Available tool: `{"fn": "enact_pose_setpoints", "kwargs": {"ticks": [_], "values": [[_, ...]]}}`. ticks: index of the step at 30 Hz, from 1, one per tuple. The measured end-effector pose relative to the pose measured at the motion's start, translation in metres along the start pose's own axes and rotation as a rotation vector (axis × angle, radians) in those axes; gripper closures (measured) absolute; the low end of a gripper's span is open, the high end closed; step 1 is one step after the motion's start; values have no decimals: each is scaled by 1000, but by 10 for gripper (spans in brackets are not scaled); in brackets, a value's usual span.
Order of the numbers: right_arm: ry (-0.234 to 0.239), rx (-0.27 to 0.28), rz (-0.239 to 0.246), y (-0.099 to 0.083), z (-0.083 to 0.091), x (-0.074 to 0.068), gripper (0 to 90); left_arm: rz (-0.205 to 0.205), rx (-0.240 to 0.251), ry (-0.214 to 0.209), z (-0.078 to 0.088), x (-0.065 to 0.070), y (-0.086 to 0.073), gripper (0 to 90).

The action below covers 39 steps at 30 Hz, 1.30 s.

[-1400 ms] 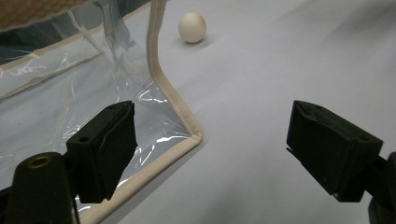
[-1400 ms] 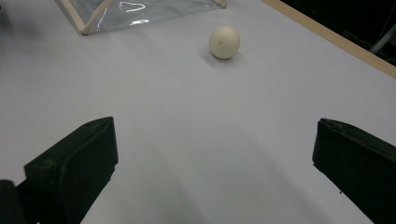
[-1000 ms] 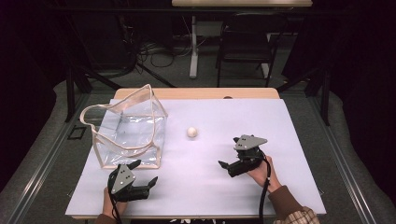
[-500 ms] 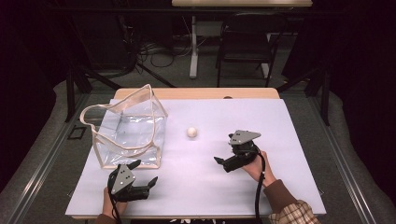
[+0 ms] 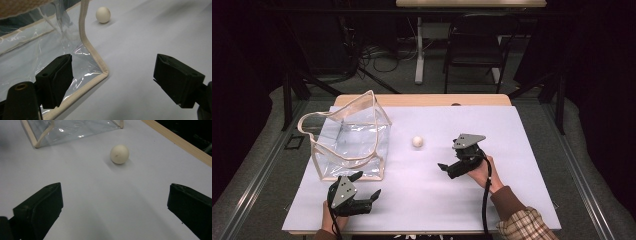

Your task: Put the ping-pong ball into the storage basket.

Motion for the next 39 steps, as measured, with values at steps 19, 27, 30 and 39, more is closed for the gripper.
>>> {"fn": "enact_pose_setpoints", "kwargs": {"ticks": [19,27,30,39], "values": [[7,-38,2,8,-22,6,0,2,-1,-3,-1,0,0,161],[16,-43,-7,13,-30,10,0,2,-2,-5,-1,0,0,161],[18,-45,-6,15,-34,11,0,4,-2,-3,-1,1,0,161],[25,-60,-24,18,-44,15,0,4,-3,-3,-1,0,0,161]]}}
Point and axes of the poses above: each handheld gripper's, and its own axes: z roughly backward along the jaws, y roughly out of its top, x roughly to its right, the point moved 3 cm from there along -z, roughly forward along the jaws, and after that the axes turned 14 degrees about -y, right-handed, at the moved point
